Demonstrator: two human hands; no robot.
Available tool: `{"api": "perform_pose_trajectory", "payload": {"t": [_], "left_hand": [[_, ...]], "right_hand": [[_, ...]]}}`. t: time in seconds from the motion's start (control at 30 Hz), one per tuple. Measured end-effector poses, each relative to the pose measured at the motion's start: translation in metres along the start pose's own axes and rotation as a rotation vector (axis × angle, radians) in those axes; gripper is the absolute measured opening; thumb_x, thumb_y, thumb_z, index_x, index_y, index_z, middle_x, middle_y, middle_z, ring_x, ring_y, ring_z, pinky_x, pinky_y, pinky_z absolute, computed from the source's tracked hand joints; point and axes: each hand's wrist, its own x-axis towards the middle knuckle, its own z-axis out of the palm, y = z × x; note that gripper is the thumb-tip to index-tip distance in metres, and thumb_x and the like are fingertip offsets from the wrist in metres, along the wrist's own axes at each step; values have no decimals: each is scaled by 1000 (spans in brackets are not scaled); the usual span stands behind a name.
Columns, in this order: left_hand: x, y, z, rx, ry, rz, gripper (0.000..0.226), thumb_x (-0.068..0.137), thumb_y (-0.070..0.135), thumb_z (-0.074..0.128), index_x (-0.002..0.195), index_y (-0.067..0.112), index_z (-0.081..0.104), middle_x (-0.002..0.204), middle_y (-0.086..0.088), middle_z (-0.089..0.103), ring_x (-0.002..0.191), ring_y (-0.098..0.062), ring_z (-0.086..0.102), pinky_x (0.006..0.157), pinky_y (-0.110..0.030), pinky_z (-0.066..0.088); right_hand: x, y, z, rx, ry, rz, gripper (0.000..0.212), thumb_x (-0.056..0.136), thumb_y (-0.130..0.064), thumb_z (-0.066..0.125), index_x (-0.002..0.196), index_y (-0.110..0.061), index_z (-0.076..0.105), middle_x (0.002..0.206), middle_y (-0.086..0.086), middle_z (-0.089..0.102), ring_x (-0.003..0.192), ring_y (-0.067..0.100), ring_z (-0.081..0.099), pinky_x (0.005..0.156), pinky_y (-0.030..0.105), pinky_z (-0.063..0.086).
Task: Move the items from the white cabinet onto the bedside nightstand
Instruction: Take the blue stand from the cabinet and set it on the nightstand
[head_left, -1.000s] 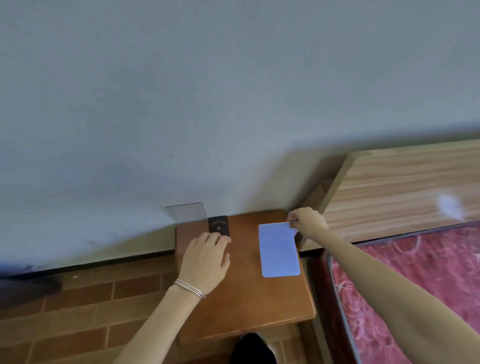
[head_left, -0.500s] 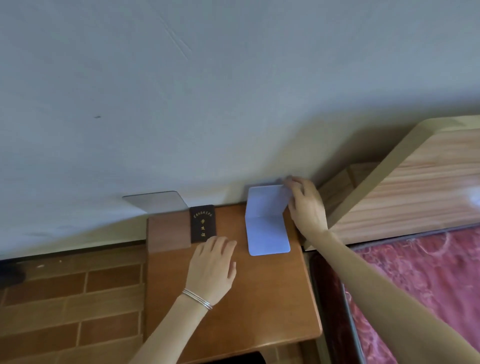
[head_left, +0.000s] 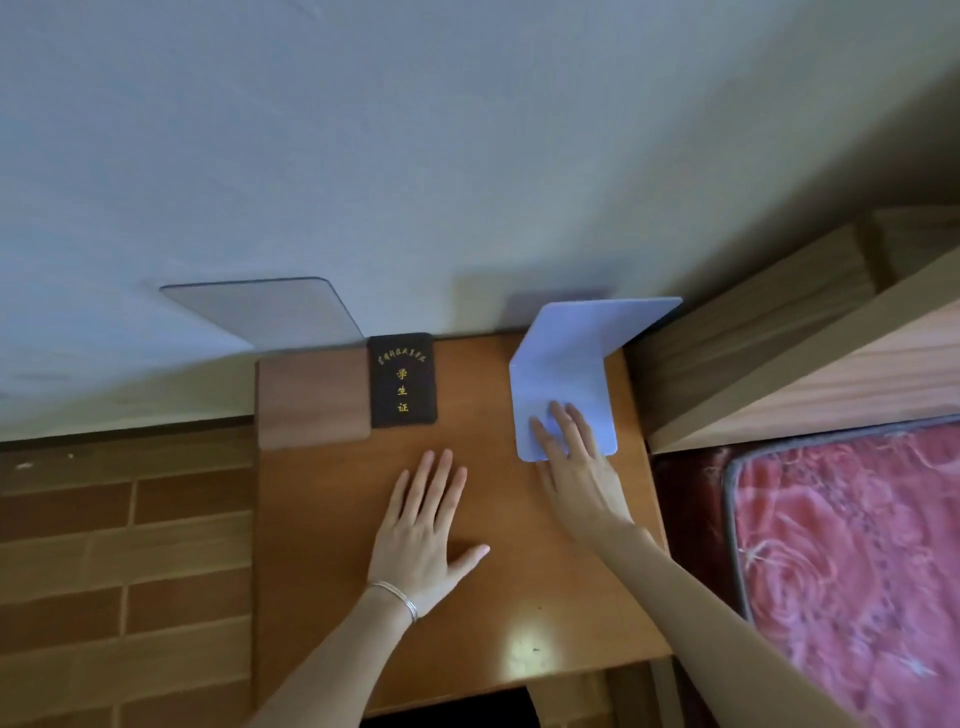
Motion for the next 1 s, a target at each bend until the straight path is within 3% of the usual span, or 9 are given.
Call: {"api": "perform_pose_trajectory", "payload": {"t": [0.17, 0.33, 0.5, 0.6, 0.9, 1.0], "left_hand": [[0, -3, 11, -36, 74, -7, 73, 87, 54, 34, 145, 11, 24, 155, -11, 13, 143, -28, 9, 112, -47, 17], [2, -5, 16, -29, 97, 9, 73, 87, 53, 34, 145, 11, 25, 155, -11, 14, 142, -29, 10, 111, -49, 19], [2, -3, 16, -41, 106, 10, 72, 86, 52, 35, 145, 11, 27, 154, -12, 16, 142, -29, 13, 110, -49, 20], [2, -3, 16, -28, 118, 13, 72, 87, 52, 34, 145, 11, 27, 154, -12, 17, 142, -29, 13, 110, -49, 20], [1, -3, 16, -20, 133, 3, 70, 87, 50, 33, 145, 11, 27, 154, -11, 17, 142, -28, 12, 112, -48, 18], [1, -3, 17, -16, 127, 5, 70, 87, 50, 33, 145, 12, 27, 154, -11, 17, 142, -28, 12, 112, -48, 18]], "right_hand": [[1, 12, 4, -32, 23, 10, 43, 95, -30, 37, 135, -18, 43, 148, 8, 33, 139, 26, 21, 73, 39, 56], [19, 29, -8, -31, 22, 26, 47, 95, -37, 27, 137, -22, 41, 151, 2, 29, 141, 22, 15, 88, 39, 48], [45, 43, -21, -32, -14, 46, 46, 98, -28, 40, 141, -17, 33, 153, 8, 21, 142, 26, 9, 105, 47, 36], [46, 45, -27, -59, -101, 41, 53, 97, -35, 38, 145, -21, 21, 155, 4, 10, 142, 23, -1, 111, 44, 28], [39, 34, -21, -98, -199, 33, 56, 98, -38, 32, 147, -24, 8, 156, 1, -4, 141, 20, -13, 116, 38, 10], [45, 35, -23, -37, -175, 47, 52, 99, -33, 30, 146, -23, 11, 156, 2, -2, 141, 20, -12, 116, 40, 11]]}}
